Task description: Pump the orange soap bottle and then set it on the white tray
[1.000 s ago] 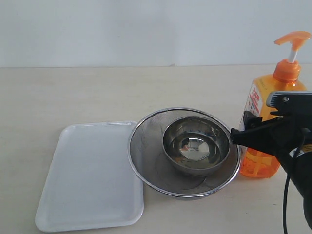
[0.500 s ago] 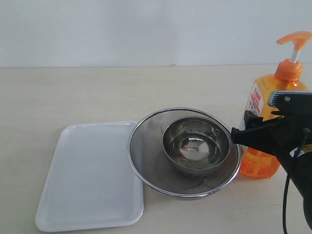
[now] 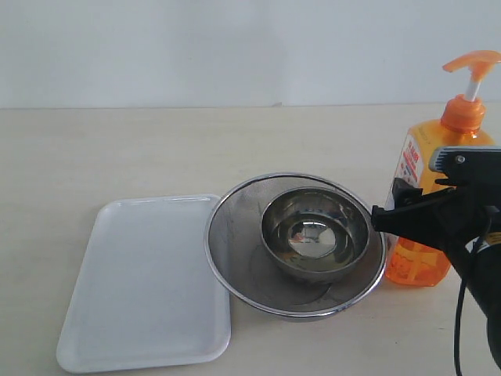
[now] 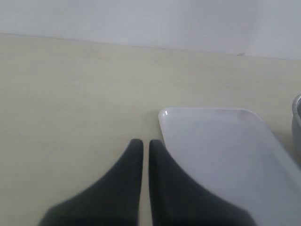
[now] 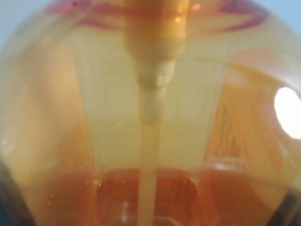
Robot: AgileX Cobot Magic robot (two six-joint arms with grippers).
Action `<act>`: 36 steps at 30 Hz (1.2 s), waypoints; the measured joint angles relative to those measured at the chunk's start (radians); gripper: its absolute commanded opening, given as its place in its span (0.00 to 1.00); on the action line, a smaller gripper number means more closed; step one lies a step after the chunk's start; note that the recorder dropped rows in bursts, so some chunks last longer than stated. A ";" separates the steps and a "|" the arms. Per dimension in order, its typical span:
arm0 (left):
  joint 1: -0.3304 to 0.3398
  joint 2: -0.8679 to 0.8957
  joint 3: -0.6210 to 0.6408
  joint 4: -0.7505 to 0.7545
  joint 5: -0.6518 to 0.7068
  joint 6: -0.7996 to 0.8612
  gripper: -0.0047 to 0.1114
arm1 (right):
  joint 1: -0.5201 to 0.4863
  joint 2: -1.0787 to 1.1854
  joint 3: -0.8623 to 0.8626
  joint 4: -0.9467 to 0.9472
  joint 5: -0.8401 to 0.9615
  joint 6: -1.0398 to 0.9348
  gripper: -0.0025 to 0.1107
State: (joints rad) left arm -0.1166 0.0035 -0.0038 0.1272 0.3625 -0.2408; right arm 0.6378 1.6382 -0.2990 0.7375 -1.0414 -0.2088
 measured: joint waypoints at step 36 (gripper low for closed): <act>0.000 0.000 0.000 0.000 0.000 0.000 0.08 | 0.000 -0.125 0.002 0.028 -0.043 -0.082 0.04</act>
State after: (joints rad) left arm -0.1166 0.0035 -0.0038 0.1272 0.3625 -0.2408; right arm 0.6378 1.5128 -0.2972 0.7653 -1.0843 -0.2908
